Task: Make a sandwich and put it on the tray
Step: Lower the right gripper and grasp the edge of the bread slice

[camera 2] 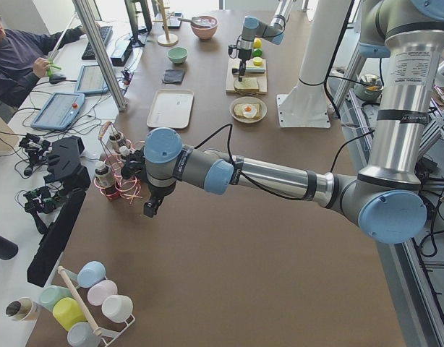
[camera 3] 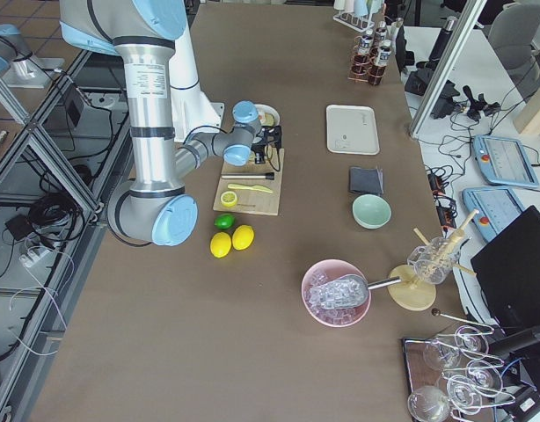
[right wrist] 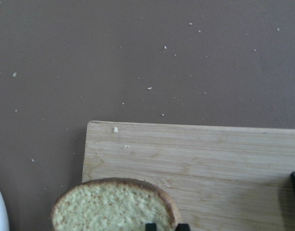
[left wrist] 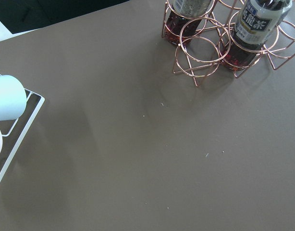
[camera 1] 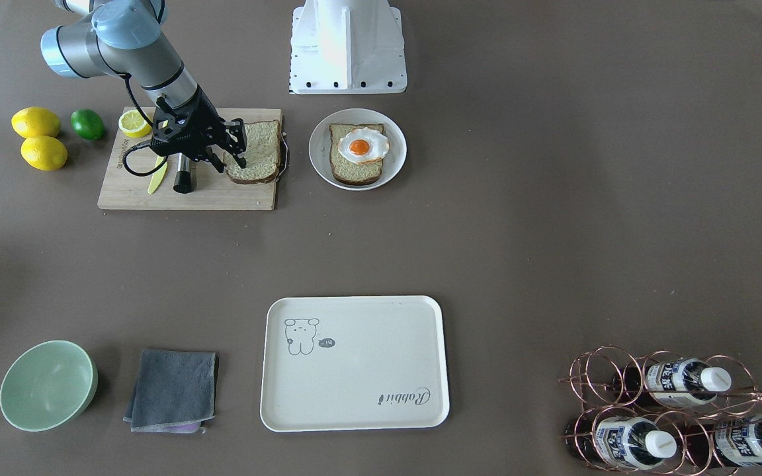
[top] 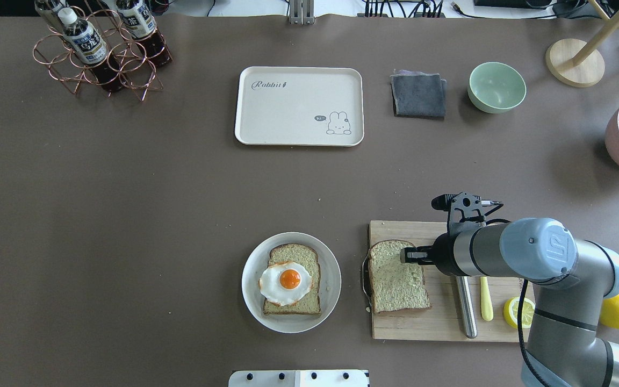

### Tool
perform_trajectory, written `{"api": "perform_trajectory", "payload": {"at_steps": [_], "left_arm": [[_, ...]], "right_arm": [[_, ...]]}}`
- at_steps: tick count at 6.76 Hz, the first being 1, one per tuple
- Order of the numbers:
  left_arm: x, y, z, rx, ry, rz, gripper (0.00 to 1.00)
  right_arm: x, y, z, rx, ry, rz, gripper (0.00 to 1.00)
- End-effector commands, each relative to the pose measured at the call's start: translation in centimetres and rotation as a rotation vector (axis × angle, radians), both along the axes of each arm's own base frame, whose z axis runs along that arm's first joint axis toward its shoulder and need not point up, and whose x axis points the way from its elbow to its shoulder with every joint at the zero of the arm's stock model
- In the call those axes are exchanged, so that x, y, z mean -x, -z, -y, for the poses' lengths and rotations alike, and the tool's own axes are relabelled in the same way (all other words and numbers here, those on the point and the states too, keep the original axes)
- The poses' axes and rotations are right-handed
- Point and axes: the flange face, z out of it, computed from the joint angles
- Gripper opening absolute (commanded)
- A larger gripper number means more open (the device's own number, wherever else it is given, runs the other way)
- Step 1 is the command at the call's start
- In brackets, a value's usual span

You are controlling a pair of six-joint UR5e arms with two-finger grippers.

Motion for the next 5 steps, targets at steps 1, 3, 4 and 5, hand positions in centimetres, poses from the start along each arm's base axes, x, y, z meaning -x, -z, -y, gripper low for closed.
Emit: {"api": "perform_trajectory", "payload": {"at_steps": [1,3,4,5], "left_arm": [[0.0,0.0,0.0,-0.002,-0.001,0.0,0.99],[0.0,0.0,0.0,0.001,0.0,0.0,0.99],[0.0,0.0,0.0,-0.001,0.0,0.0,0.99],[0.0,0.0,0.0,0.0,0.0,0.0,0.99]], "right_arm": [[-1.5,1.2,0.8,0.002,-0.007,0.027,0.0],[-4.7,3.6,2.3,0.028,0.014,0.086,0.0],[-6.7,5.3,3.1,0.045,0.044,0.133,0.0],[-7.8,7.8,4.1,0.051,0.068,0.191,0.0]]}}
